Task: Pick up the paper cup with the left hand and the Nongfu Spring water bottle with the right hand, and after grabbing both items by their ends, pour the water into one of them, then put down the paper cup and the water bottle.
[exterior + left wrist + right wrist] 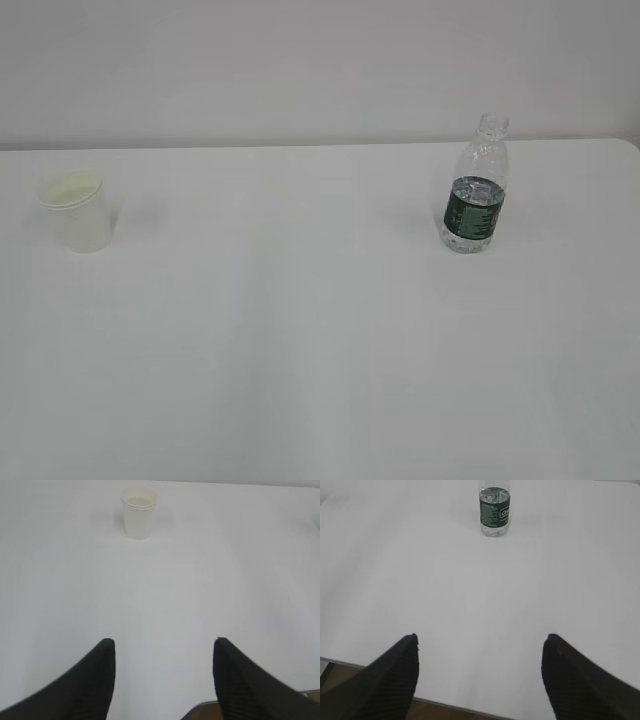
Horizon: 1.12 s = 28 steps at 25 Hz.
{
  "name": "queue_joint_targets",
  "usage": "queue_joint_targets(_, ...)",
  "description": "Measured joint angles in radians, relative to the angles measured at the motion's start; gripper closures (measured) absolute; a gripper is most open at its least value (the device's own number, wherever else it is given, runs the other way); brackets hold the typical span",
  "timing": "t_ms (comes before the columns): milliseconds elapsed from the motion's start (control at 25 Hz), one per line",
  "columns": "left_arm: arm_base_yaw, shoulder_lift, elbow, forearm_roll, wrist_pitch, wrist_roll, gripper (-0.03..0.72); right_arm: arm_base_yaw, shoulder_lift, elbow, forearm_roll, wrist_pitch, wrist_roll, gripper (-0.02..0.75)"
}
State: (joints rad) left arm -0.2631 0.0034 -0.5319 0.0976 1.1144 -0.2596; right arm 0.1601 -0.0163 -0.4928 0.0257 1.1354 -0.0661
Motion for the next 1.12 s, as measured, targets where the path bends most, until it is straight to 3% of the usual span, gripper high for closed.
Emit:
queue_joint_targets(120,0.028,0.0,0.0,0.0,0.0,0.0,0.257,0.0,0.0,0.0,0.0,0.0,0.0,0.165)
queue_joint_targets(400,0.172,0.0,0.0,0.0,0.0,0.0,0.274,-0.028,0.0,0.0,0.0,0.0,-0.002,0.165)
queue_joint_targets(1120,0.18,0.0,0.0,0.0,0.0,0.0,0.3,-0.055,0.0,0.0,0.0,0.0,-0.002,0.165)
